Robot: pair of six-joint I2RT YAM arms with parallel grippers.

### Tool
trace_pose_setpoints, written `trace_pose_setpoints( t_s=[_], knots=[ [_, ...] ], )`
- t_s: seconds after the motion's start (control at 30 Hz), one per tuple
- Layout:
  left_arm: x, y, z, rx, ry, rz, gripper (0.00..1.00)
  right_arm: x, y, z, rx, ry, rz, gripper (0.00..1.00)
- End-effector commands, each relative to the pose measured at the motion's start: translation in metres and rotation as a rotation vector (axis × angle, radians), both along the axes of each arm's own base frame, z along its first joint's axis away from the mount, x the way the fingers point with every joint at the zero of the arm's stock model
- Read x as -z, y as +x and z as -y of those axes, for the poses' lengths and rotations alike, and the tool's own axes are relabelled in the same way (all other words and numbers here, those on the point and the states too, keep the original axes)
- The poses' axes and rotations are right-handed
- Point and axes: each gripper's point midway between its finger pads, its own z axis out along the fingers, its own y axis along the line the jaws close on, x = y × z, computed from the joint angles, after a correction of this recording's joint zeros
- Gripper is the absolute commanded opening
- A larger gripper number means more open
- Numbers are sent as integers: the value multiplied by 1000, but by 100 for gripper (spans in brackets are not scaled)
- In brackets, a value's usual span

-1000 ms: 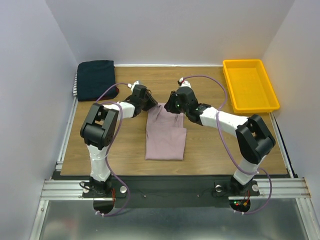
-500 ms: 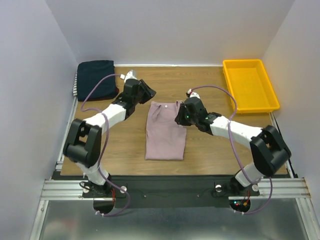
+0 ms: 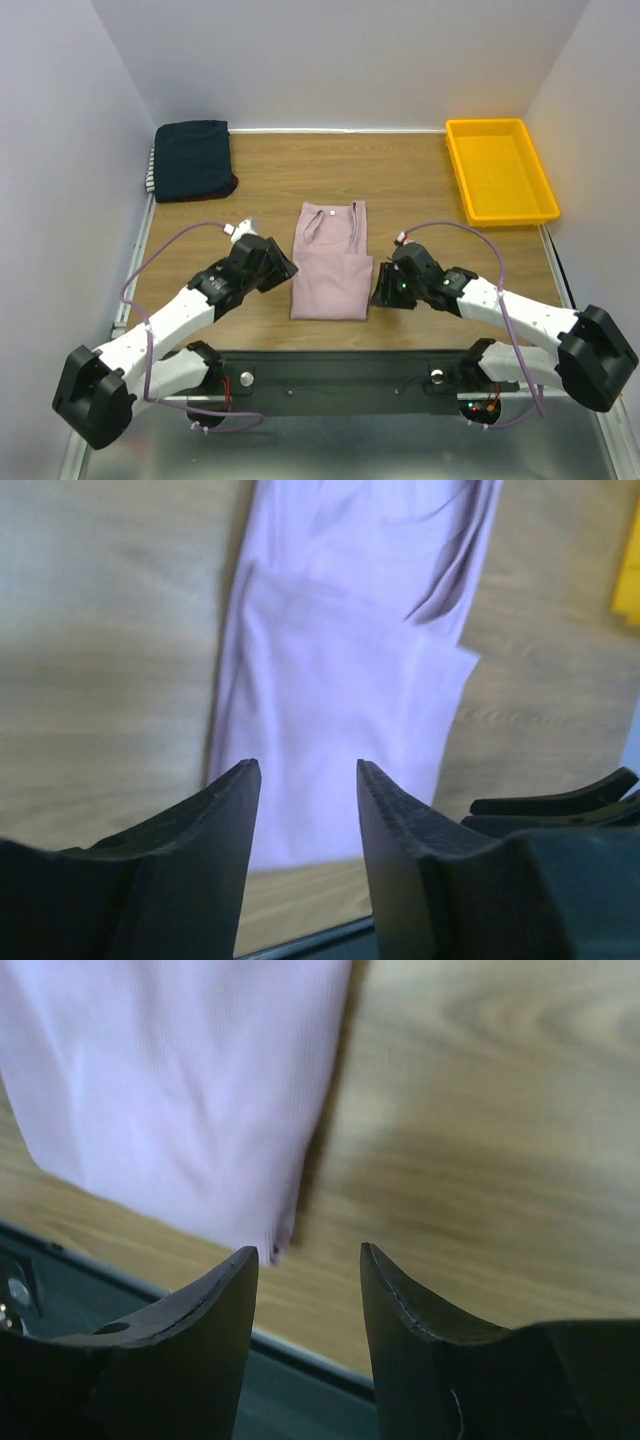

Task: Fold and stack the tank tops
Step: Fold the tank top

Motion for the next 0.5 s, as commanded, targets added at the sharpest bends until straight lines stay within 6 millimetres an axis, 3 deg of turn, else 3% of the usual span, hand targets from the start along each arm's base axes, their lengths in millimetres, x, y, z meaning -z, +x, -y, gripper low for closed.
trace_pose_setpoints(
  t_s=[0.0, 0.17, 0.27, 0.47],
  knots=[
    [33, -45, -13, -26, 14, -142, 61, -1, -29, -5, 13, 65, -84, 52],
    [60, -82, -9, 2, -19, -247, 62, 9, -46, -10, 25, 75, -129, 54],
    [68, -98, -2, 42, -18, -284, 76, 16, -51, -9, 47, 84, -146, 54],
    [84, -108, -1, 62, -2, -317, 76, 20, -51, -18, 72, 127, -158, 54]
  ],
)
